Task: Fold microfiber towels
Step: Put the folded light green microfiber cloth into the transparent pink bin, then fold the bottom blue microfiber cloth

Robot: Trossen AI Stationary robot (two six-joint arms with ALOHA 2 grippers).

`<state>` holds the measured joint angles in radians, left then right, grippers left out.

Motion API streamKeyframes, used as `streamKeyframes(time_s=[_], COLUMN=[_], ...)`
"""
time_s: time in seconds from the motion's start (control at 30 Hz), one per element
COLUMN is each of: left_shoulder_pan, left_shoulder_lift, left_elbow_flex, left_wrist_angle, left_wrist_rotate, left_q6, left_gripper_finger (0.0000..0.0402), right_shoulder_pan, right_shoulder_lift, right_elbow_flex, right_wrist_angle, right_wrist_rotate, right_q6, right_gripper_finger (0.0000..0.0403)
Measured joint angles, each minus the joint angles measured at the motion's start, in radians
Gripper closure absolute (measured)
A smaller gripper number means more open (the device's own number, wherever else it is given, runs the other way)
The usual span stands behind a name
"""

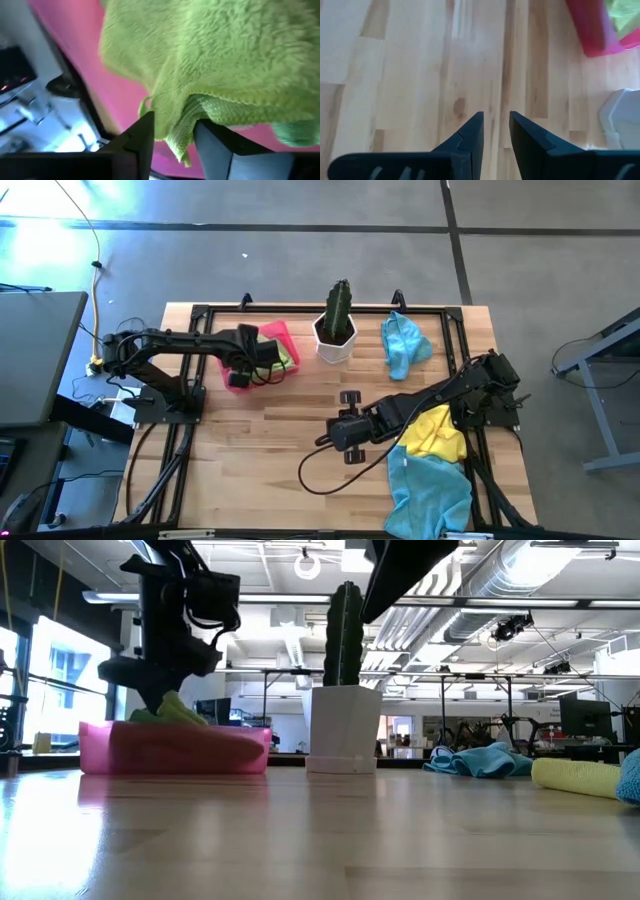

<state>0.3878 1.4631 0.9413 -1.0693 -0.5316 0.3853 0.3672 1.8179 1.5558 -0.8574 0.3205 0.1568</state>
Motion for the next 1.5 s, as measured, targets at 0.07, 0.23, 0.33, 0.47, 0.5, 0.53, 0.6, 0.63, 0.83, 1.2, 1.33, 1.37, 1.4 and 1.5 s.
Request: streamKeyframes(time_s=[0.07,0.23,0.33,0.47,0.5,0.53,0.6,0.63,0.83,1.2,1.33,1.37,1.4,1.5], left_shoulder_pan=[-0.009,-0.024,-0.032,-0.073,-0.087,-0.104,-0.143,-0.163,-0.321,-0.646,-0.741,-0.760,-0.780,-0.825], left_shoulder_lift=[-0.001,-0.007,-0.007,-0.013,-0.021,-0.030,-0.042,-0.049,-0.066,-0.025,-0.001,0.006,0.016,0.037], left_elbow_flex=[0.000,0.000,0.000,0.003,0.006,0.012,0.031,0.040,0.114,0.117,0.118,0.117,0.116,0.116], left_wrist_angle=[-0.016,-0.064,-0.075,-0.091,-0.093,-0.096,-0.093,-0.093,-0.042,0.573,0.735,0.751,0.771,0.833], left_wrist_rotate=[-0.011,0.115,0.162,0.109,0.094,0.082,0.060,0.060,0.114,0.228,0.238,0.237,0.236,0.232], left_q6=[-0.033,-0.125,-0.206,-0.313,-0.327,-0.334,-0.358,-0.376,-0.586,-0.723,-0.723,-0.723,-0.724,-0.724], left_gripper_finger=[0.0268,0.0250,0.0243,0.0240,0.0240,0.0240,0.0240,0.0240,0.0240,0.0241,0.0241,0.0241,0.0241,0.0243], right_shoulder_pan=[0.000,0.000,0.000,0.000,0.000,0.000,0.000,0.001,0.045,0.229,0.293,0.309,0.324,0.367], right_shoulder_lift=[-0.001,-0.016,-0.024,-0.054,-0.064,-0.075,-0.100,-0.113,-0.129,-0.071,-0.058,-0.059,-0.058,-0.057], right_elbow_flex=[0.000,0.000,0.001,0.001,0.001,0.001,0.001,0.001,0.001,0.001,-0.039,-0.071,-0.105,-0.200], right_wrist_angle=[-0.005,-0.027,-0.052,-0.116,-0.137,-0.159,-0.222,-0.252,-0.425,-0.624,-0.602,-0.570,-0.540,-0.384], right_wrist_rotate=[-0.027,-0.061,-0.064,-0.067,-0.067,-0.067,-0.067,-0.067,-0.069,0.007,-0.030,-0.055,-0.086,-0.182], right_q6=[0.000,0.000,0.001,0.020,0.036,0.058,0.120,0.162,0.450,0.874,1.084,1.142,1.201,1.374], right_gripper_finger=[0.0316,0.0316,0.0316,0.0316,0.0316,0.0316,0.0316,0.0316,0.0316,0.0316,0.0316,0.0316,0.0316,0.0316])
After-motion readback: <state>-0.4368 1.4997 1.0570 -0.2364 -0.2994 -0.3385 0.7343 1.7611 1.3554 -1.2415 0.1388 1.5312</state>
